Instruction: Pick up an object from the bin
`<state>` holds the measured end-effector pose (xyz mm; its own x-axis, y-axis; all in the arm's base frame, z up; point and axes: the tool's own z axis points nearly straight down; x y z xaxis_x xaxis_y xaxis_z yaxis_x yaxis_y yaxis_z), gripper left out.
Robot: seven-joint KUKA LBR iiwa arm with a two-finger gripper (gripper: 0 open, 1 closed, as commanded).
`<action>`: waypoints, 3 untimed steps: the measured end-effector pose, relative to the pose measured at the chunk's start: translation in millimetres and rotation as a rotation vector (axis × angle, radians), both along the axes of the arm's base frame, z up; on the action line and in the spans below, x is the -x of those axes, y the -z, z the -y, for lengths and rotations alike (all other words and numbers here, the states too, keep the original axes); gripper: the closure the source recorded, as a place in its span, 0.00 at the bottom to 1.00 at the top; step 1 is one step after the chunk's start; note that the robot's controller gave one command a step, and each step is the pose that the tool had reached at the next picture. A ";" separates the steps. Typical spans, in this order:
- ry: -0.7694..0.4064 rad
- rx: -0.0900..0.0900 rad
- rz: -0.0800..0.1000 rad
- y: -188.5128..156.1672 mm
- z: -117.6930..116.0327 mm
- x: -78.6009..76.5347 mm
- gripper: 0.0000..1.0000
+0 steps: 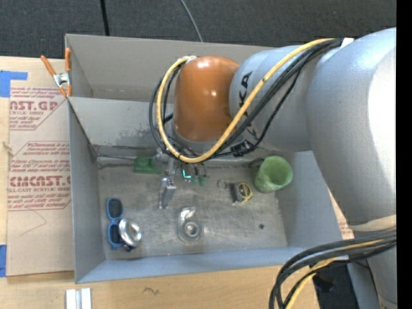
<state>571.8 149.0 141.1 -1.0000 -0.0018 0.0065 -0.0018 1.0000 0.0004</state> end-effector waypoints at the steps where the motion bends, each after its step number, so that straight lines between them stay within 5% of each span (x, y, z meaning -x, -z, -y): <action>1: -0.356 -0.002 0.007 57.4 44.5 53.9 0.00; 2: -0.452 -0.004 0.017 69.2 77.6 76.6 0.00; 3: -0.451 -0.002 0.000 69.1 79.1 79.3 1.00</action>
Offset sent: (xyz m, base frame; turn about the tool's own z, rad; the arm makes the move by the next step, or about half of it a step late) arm -0.0543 -0.0457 -0.0588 -0.3545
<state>492.5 70.0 72.0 -0.8991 -0.4378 0.0066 -0.4378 0.8991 0.0020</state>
